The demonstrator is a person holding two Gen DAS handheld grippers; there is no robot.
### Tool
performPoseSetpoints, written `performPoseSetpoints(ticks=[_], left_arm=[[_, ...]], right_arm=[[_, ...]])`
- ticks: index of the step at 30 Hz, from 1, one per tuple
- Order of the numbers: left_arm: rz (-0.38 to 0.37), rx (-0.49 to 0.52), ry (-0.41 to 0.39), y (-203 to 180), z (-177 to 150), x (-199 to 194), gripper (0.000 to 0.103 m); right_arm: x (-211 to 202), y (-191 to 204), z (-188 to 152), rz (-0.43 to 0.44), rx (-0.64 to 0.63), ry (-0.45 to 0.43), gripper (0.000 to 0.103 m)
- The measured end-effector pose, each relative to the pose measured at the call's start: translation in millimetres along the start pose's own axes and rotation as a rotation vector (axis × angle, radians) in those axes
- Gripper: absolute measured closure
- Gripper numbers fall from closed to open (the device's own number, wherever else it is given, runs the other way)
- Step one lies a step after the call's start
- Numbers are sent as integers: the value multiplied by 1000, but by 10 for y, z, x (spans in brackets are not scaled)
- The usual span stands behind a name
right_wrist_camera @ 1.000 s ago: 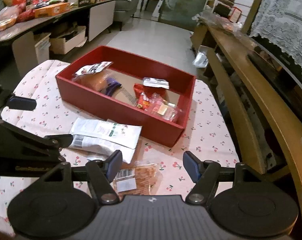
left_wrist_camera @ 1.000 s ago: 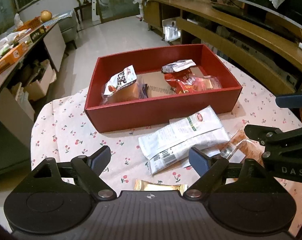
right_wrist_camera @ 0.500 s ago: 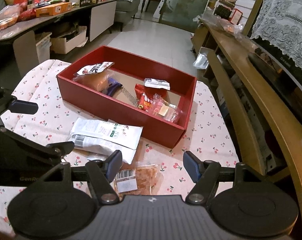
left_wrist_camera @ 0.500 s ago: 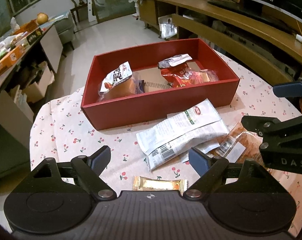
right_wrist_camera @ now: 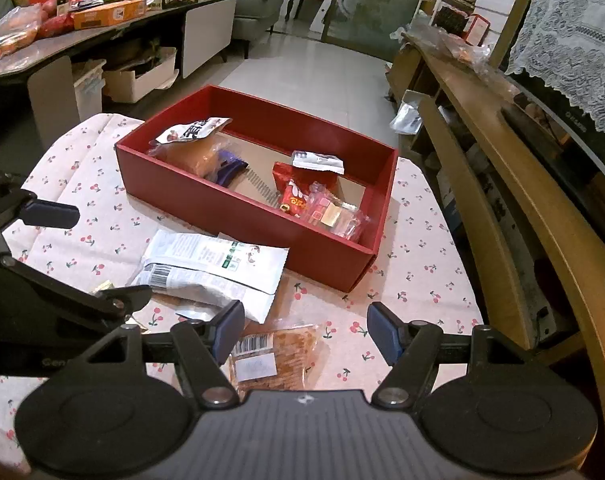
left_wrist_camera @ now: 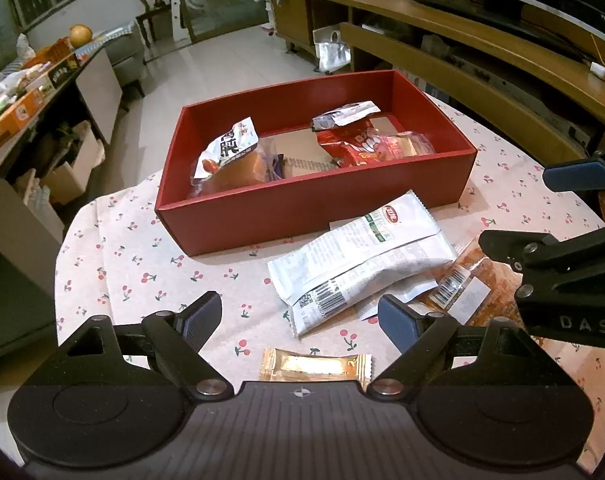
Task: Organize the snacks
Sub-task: 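Lift both tools out of the tray and move back over the table, then grasp the gold foil pastry with the left tool while the right tool grasps the jerky bag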
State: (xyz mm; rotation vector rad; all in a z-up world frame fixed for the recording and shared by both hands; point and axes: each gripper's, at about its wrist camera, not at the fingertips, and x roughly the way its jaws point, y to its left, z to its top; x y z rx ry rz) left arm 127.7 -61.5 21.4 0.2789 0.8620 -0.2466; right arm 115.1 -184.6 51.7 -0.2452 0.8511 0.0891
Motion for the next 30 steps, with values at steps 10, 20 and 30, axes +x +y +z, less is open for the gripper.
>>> performPoseSetpoints(ticks=[10, 20, 30], left_arm=[[4, 7, 21, 2, -22, 55, 14], [5, -48, 152, 190, -112, 439, 13], [-58, -111, 234, 230, -151, 648, 16]], right_arm=[[44, 30, -19, 16, -6, 23, 19], [148, -40, -55, 34, 22, 71, 19], [171, -102, -55, 57, 50, 89, 19]])
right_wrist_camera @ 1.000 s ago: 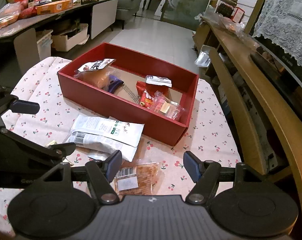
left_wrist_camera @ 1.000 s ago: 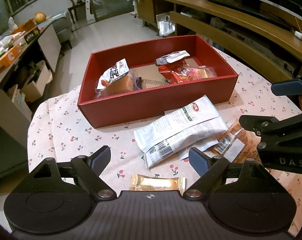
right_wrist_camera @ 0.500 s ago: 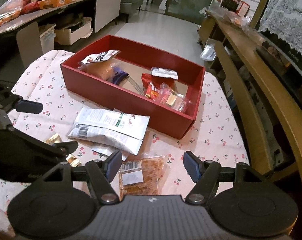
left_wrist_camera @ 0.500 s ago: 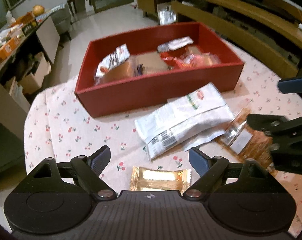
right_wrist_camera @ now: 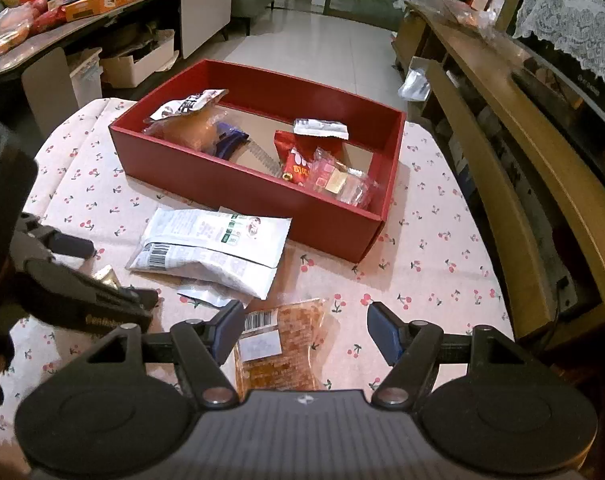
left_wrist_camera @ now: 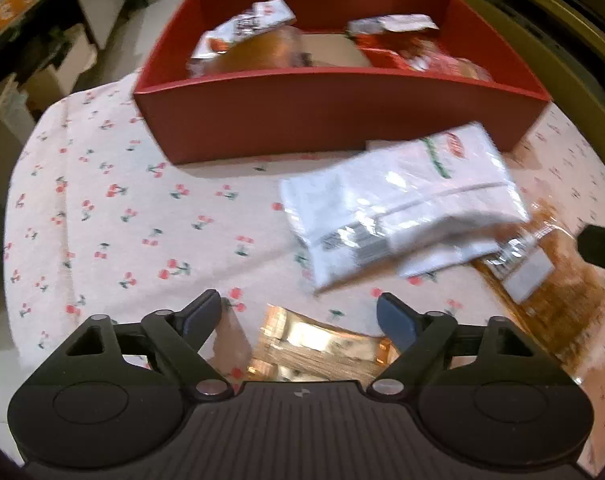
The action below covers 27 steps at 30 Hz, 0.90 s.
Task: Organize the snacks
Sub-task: 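Grasp the gold foil pastry with the left tool while the right tool grasps the jerky bag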
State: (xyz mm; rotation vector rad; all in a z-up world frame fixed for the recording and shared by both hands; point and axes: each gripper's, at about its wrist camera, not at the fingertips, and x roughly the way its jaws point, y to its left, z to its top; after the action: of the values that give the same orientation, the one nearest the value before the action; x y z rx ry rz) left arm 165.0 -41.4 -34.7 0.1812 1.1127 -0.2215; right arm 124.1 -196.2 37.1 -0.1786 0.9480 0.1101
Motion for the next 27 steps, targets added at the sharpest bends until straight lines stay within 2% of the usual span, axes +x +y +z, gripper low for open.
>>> performPoseSetpoints(ticks=[4, 8, 10, 15, 18, 22, 24, 26, 27], left_arm=[[-23, 52, 13, -96, -81, -52, 19], [-48, 65, 21, -93, -212, -152, 33], [-49, 69, 32, -93, -288, -195, 31], [-67, -64, 52, 56, -464, -288, 15], [-107, -202, 66, 175, -550, -356, 14], [-181, -325, 82, 215, -628, -376, 14], [-142, -315, 69, 132, -585, -362, 14], [-115, -300, 46, 50, -523, -345, 21], [-97, -295, 37, 1, -461, -307, 21]], right_arm=[[28, -30, -6, 21, 14, 20, 19], [11, -32, -12, 30, 15, 19, 19], [4, -40, -22, 45, 19, 24, 19], [-7, -60, -50, 53, 16, 28, 19], [-30, -121, -49, 51, 33, 20, 19], [-45, -167, -56, 59, 46, 17, 19], [-53, -178, -57, 63, 50, 15, 19], [-69, -200, -63, 66, 56, 12, 19], [-72, -213, -65, 66, 60, 11, 19]])
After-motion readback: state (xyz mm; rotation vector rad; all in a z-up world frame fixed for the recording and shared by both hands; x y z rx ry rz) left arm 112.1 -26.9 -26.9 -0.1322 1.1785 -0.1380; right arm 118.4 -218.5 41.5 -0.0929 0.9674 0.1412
